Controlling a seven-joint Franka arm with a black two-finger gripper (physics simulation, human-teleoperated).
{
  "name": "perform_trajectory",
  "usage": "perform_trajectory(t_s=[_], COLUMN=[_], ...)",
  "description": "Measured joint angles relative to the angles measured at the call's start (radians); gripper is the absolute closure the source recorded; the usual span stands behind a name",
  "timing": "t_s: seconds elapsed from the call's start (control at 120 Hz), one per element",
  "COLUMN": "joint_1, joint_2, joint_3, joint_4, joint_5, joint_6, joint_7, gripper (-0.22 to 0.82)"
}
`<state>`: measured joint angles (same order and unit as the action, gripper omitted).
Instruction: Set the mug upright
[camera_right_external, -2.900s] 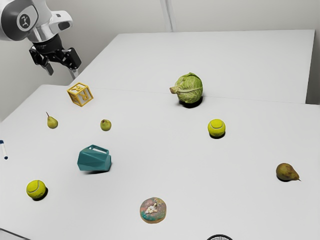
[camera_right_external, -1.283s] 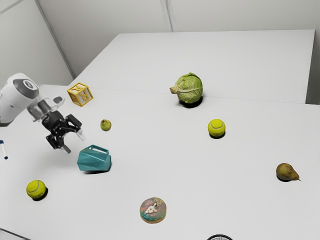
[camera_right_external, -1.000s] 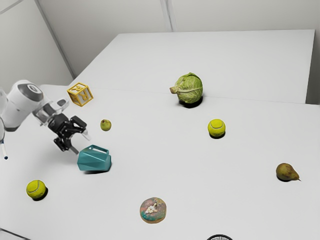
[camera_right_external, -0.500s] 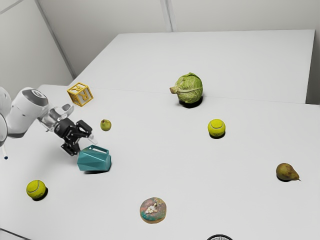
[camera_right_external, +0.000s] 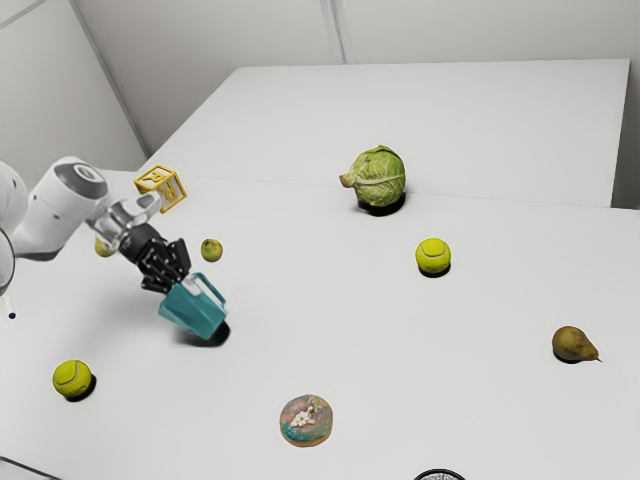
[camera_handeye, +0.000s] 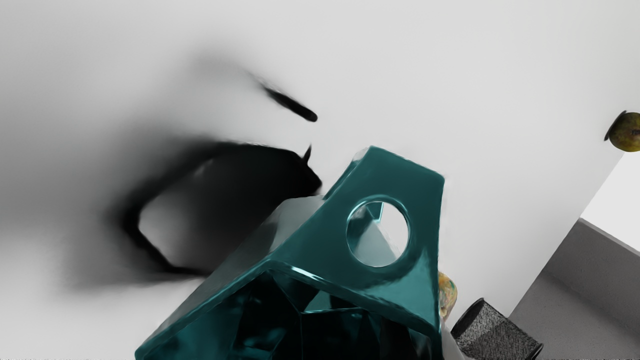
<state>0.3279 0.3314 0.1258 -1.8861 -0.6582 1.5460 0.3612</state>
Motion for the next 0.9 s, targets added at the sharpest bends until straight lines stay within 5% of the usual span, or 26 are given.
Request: perform_trajectory(t_s=[0.367, 0.9], joint_1=[-0.165, -0.253], joint_2=[-0.105, -0.231], joint_3=[-0.007, -0.179], joint_4=[-0.007, -0.178], joint_5=[0.232, 0.648], joint_6=[0.118, 0.536], joint_7=[-0.079, -0.286], gripper=[0.78, 0.79])
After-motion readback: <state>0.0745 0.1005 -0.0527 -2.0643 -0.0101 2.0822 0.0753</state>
